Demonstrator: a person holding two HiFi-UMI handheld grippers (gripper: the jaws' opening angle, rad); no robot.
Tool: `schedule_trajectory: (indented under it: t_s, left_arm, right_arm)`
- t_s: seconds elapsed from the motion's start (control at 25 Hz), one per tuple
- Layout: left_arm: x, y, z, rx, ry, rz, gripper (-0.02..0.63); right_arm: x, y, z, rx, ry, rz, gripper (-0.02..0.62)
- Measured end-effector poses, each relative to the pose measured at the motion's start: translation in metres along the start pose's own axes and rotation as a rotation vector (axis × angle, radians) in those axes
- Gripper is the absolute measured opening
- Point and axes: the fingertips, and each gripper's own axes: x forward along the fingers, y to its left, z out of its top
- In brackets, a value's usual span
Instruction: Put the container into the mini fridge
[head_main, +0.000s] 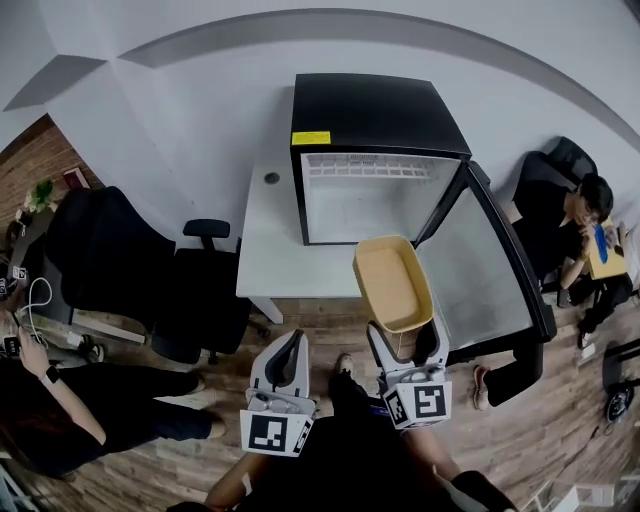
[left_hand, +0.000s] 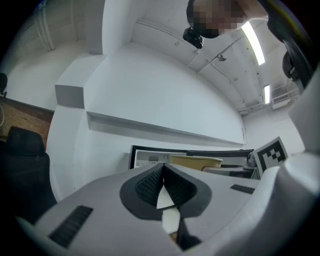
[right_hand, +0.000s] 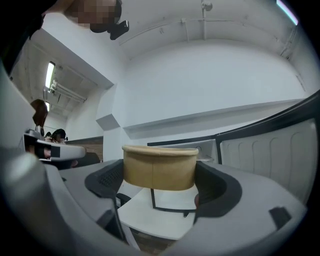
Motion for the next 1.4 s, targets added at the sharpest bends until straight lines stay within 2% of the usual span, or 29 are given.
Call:
schedule_trajectory:
  t_s: [0.32, 0.68, 1.4]
  left_arm:
    - [0.101, 0.016, 0.009, -0.003, -0.015, 0.05, 0.009]
    - [0.165, 0.04, 0.016, 0.0, -0.02, 0.12, 0.009]
    - [0.252, 0.1, 0.012, -0.01, -0.021, 0.071, 0.009]
  right_arm:
    - [0.111, -0.048, -0.005, -0.016, 0.026, 0.062, 0.459]
    - [0.216, -0.084, -0.018, -0.042, 0.047, 0.075, 0.459]
    - [0.345, -0.103, -0.051, -0.078, 0.114, -0.01, 0.459]
